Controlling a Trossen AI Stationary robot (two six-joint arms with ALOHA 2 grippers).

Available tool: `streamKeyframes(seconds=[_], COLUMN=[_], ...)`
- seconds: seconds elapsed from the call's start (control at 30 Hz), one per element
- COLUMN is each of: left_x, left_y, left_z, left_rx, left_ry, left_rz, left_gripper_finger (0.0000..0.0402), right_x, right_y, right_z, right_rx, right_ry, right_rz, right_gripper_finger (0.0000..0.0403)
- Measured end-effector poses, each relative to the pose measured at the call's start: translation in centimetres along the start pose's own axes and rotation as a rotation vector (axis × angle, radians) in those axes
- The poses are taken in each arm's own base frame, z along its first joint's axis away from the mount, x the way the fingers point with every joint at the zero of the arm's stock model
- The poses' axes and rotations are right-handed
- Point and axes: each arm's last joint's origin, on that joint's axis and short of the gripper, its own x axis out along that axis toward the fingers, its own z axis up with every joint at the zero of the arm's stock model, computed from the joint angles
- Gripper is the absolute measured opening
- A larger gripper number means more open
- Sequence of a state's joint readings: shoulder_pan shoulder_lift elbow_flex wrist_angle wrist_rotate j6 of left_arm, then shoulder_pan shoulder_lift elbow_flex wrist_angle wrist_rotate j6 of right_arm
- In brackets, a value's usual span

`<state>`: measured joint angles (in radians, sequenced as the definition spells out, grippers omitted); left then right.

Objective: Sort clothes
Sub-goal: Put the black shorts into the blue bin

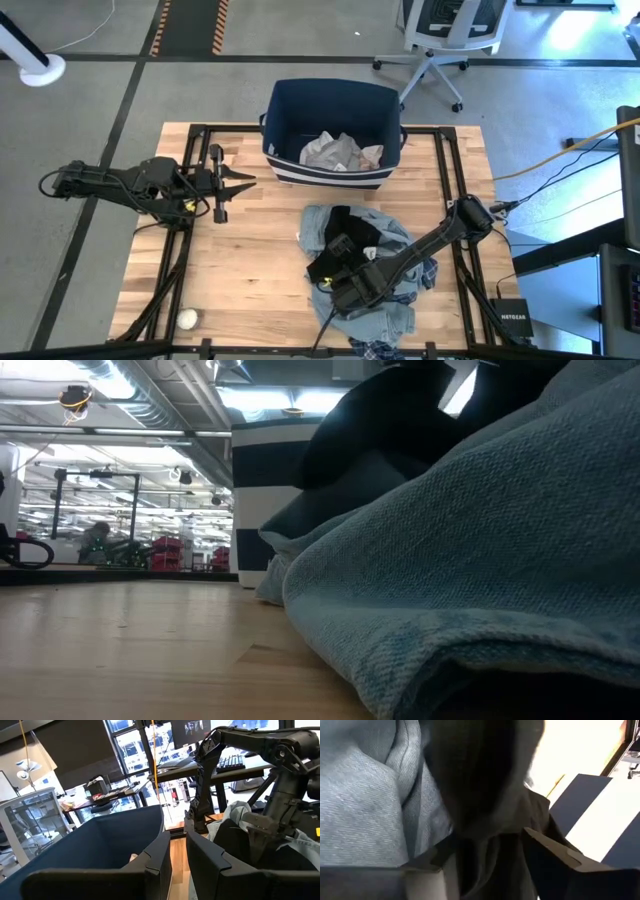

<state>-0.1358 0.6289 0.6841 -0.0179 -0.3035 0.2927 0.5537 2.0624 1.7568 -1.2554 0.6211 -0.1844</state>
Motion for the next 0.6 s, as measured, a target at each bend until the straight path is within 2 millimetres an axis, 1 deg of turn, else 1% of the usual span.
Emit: streamKeyframes(seconds=[0.27,0.47,0.57,0.6], left_x=[0.0,0.0,0.0,0.0], left_y=[0.0,0.0,0.0,0.0], left_z=[0.0,0.0,0.0,0.0], left_rx=[-0.004,-0.005,-0.005,-0.004], left_ry=[0.0,0.0,0.0,0.0], left_rz=[0.0,0.0,0.0,0.0], left_gripper_finger=[0.0059,0.0059,0.0059,0.0059], right_x=[-0.8,0.0,-0.3,-0.8], right_y=[-1.1,-1.9,-2.5,-2.8], right_z=[0.2,0.0,0.0,0.1], right_rx=[0.03,0.083,0.109,0.117], right_ry=[-0.019,-0.012,-0.03,-0.043], right_rz=[-0.057,0.009,0.029,0.025], right_gripper_finger=[0.0109,0.005,0.0016,0.0011])
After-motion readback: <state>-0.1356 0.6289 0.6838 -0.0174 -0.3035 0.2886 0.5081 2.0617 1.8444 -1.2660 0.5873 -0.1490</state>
